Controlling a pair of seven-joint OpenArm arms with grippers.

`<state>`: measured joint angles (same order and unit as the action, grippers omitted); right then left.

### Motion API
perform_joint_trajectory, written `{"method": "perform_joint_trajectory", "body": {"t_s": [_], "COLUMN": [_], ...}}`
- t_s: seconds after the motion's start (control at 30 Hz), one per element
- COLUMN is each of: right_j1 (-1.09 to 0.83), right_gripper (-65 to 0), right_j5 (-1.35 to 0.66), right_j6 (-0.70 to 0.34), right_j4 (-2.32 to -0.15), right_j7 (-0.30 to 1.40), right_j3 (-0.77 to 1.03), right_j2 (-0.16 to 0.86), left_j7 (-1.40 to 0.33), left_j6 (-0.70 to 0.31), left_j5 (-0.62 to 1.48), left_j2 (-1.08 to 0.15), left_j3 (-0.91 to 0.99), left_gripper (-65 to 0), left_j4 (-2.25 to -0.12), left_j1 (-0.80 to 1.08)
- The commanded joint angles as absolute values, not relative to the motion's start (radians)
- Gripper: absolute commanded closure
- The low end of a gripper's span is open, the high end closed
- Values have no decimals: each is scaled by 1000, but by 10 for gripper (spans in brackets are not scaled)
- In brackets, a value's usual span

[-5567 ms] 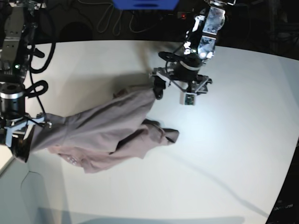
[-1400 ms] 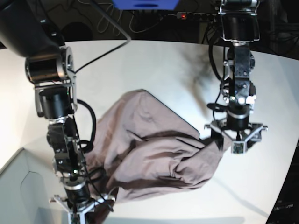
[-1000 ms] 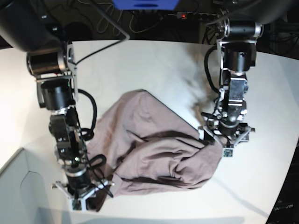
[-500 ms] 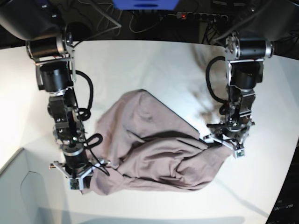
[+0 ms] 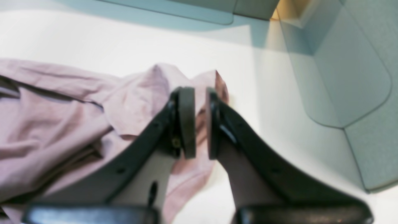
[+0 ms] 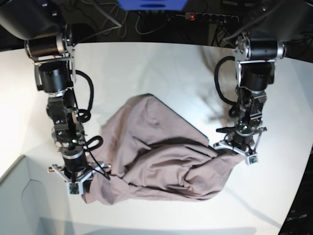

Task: Layout the t-shirt on the table in an organized manner, then fold the t-shirt properly
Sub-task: 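Lower the hanging shirt onto the table with both grippers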

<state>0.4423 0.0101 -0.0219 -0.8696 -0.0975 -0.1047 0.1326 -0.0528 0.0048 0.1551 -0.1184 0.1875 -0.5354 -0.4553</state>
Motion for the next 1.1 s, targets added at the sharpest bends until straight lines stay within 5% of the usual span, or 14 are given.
{"method": "perform_joint_trajectory", "body": {"t_s": [0.0,0.23,0.33,0.6,1.07], "right_j1": [475,475,475,470,435], "right_gripper": [-76,-77,-77,-77,-77], "right_j5": [7,7,7,7,7], "right_j6": [-13,-13,-13,-13,-13], "right_j4": [-888,-888,-888,-888,-888], "right_j7": [-128,-128,-128,-124,-127], "right_j3": [-102,-102,-104,-105,-107], "right_j2": [136,139,139,139,139], "left_j7": [-28,-24,-22,-19,-19], "left_j6": [4,10,5,2,1], "left_j5": [157,157,157,159,154], "left_j2": [-127,-125,-125,-116,-76], "left_j3": [189,191,196,300,300], "left_gripper": [-39,-387,-471,-493,-479], "left_j4": [-582,-892,-857,-550,-493], "left_j1": [-463,-292,-298,-467,-533]}}
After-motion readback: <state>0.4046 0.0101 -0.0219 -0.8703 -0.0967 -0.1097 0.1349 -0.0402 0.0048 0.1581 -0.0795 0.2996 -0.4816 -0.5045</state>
